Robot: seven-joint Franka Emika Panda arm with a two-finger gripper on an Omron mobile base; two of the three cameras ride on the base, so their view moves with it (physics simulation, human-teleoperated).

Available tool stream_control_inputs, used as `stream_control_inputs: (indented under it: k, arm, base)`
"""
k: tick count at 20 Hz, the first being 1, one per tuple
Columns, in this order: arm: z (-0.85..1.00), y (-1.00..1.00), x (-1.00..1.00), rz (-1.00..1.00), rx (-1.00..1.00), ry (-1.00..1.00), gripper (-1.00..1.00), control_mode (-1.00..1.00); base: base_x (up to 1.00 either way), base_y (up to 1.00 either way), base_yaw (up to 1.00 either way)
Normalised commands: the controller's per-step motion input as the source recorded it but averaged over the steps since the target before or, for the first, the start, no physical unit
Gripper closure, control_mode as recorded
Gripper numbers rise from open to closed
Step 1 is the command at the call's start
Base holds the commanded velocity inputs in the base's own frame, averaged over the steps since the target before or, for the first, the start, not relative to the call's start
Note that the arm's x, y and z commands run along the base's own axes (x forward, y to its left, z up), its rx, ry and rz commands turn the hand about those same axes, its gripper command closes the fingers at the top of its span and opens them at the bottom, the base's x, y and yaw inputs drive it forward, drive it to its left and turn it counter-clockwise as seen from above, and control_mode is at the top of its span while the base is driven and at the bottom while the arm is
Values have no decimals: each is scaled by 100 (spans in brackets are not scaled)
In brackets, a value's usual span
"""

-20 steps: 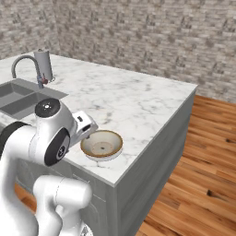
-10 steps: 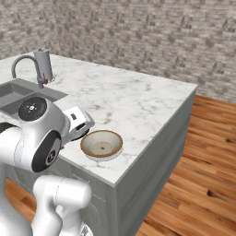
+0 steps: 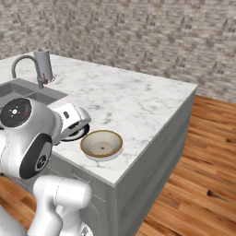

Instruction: Move the bowls from the cabinet to the plates on the dining table.

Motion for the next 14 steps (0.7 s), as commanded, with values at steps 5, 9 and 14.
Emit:
stream_control_inputs:
  k: [5, 9, 14]
  arm:
    - [33, 0, -5, -4, 2, -8, -100, -100]
    - [34, 2, -3, -5, 1, -5, -100, -100]
    - [28, 1, -6, -5, 1, -8, -100, -100]
  base:
    - [0, 0, 0]
    - [0, 0, 0]
    - [0, 0, 0]
